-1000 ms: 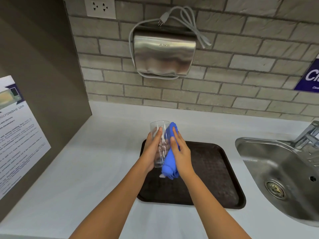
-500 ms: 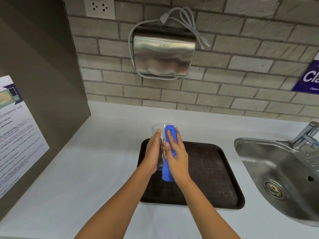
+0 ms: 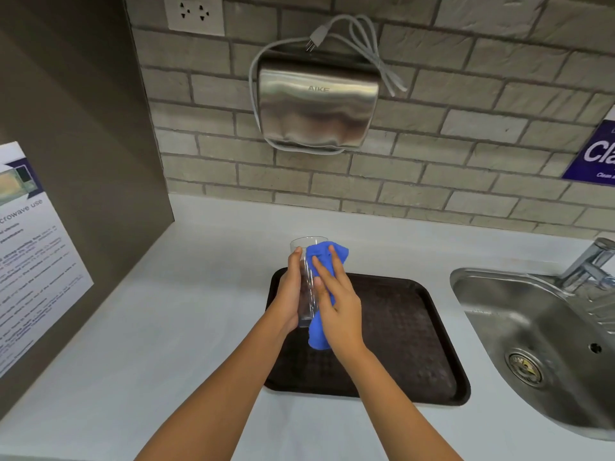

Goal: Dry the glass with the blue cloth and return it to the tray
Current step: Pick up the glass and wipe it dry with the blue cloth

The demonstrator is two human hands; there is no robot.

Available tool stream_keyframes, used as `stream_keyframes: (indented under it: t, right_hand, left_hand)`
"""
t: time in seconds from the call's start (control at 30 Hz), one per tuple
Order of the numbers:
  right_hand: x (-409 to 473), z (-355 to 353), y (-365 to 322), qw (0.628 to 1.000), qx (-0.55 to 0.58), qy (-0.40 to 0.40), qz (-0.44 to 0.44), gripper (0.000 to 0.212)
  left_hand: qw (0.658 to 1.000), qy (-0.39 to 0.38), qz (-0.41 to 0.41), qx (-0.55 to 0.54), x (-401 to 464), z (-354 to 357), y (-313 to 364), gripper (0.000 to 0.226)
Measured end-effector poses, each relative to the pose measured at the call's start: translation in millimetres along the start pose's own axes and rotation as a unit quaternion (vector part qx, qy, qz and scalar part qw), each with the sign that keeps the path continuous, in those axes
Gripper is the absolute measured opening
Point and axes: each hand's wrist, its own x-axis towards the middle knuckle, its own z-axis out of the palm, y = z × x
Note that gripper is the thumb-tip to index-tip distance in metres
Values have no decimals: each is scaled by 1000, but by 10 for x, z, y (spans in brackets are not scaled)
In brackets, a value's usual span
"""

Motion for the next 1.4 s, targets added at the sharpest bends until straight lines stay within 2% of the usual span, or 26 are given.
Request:
stream_keyframes:
  t: [0.07, 0.2, 0.3, 0.4, 0.47, 0.53, 0.6, 0.67, 0.73, 0.8, 0.87, 0.93, 1.03, 1.1, 1.17, 1.23, 1.27, 1.4]
  right_hand:
    - [49, -36, -12, 995, 81, 11, 57, 39]
    - [99, -92, -66, 989, 115, -3, 88, 33]
    - [107, -128, -32, 977, 158, -1, 140, 34]
    - [112, -123, -10, 978, 153, 21, 142, 37]
    - [90, -106, 5, 983, 127, 40, 124, 37]
    - [71, -94, 46, 988, 100, 52, 108, 37]
    - [69, -87, 89, 993, 58, 51, 84, 40]
    - [66, -63, 98, 998, -19, 41, 39, 45]
    - [38, -26, 95, 991, -123, 38, -28, 49]
    - [5, -5, 134, 985, -151, 40, -74, 50]
    - [0, -36, 110, 993, -96, 37, -52, 46]
    - [32, -89, 81, 999, 10, 43, 12, 39]
    - [96, -144, 71, 987, 108, 53, 105, 31]
    - [88, -153, 31, 990, 88, 55, 95, 33]
    - [12, -118, -21, 998, -8, 56, 14, 37]
    - [-66, -74, -25, 988, -121, 40, -83, 45]
    - [-78, -65, 4, 987, -127, 32, -97, 49]
    - [13, -132, -19, 998, 56, 18, 36, 41]
  left_hand:
    - [1000, 0, -11, -20, 3, -5, -9, 73]
    - [997, -4, -29, -76, 32, -24, 2, 72]
    - [996, 2, -33, -78, 53, -1, 36, 71]
    - [998, 54, -9, -10, 17, 132, 67, 60]
    - [990, 122, 44, 62, -8, 207, 74, 50]
    - [976, 139, 105, 128, -56, 264, 42, 50]
    - [967, 127, 146, 165, -105, 303, -24, 60]
    - [970, 116, 144, 159, -110, 299, -68, 65]
    - [980, 99, 115, 127, -105, 278, -45, 58]
    - [988, 73, 97, 91, -99, 251, -40, 51]
    - [993, 50, 94, 55, -111, 239, -54, 46]
    - [995, 37, 84, 28, -125, 223, -53, 45]
    - [998, 38, 46, 6, -125, 211, -13, 49]
    - [999, 31, 27, 3, -103, 213, 9, 55]
    - [1000, 9, 15, -11, -83, 207, 31, 62]
    - [1000, -5, 10, -13, -67, 187, 51, 65]
    - [1000, -10, 10, -13, -56, 172, 51, 66]
    - [999, -41, 14, -27, -23, 136, 33, 68]
